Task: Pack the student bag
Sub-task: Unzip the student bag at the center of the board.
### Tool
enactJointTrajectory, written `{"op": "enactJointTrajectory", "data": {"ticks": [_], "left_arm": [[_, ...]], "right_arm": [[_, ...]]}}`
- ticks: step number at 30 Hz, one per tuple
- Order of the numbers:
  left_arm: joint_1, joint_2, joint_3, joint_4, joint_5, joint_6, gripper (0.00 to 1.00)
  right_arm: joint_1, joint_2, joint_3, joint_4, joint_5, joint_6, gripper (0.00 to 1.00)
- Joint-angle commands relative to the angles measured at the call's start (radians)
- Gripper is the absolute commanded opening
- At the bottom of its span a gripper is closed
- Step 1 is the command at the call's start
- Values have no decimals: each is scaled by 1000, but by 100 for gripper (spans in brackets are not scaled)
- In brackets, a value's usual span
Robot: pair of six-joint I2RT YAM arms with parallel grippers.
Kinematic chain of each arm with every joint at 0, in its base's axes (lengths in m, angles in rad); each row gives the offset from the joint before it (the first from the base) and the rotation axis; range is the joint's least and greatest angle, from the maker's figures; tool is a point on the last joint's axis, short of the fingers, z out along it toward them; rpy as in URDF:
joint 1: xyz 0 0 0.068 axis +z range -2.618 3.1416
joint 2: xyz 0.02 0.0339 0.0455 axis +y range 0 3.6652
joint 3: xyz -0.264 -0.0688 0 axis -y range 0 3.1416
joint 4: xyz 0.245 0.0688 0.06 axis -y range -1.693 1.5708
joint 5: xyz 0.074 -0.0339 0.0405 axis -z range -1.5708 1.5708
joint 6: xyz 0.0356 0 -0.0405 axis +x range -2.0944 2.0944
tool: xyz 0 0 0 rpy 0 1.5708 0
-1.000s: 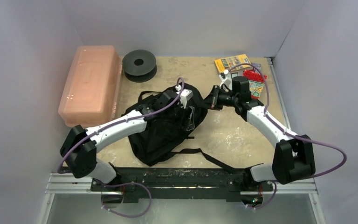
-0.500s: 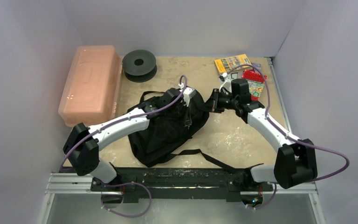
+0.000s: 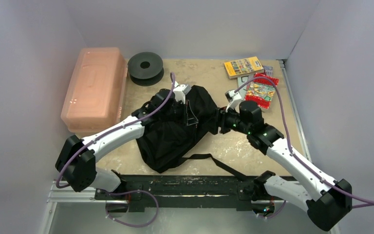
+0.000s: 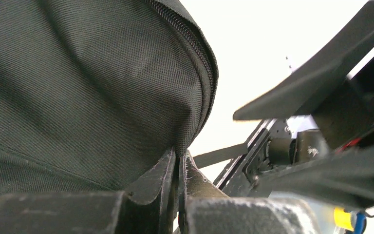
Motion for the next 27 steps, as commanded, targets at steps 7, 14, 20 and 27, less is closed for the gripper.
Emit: {"op": "enactJointTrajectory", "data": {"ticks": [7,14,20,27], "left_arm": [[16,-34,6,190,102,-98,0],[17,-48,3,184,107,-92,0],[17,-56,-2,174,116,-84,0],[16,-79,-7,143,105,-53,0]], "right_arm": [[257,90,-27,155,133,57,43],[322,146,36,63,285,5,30],[326,135,36,52,341,22,26],[326,107,13,51,372,42,3]]}}
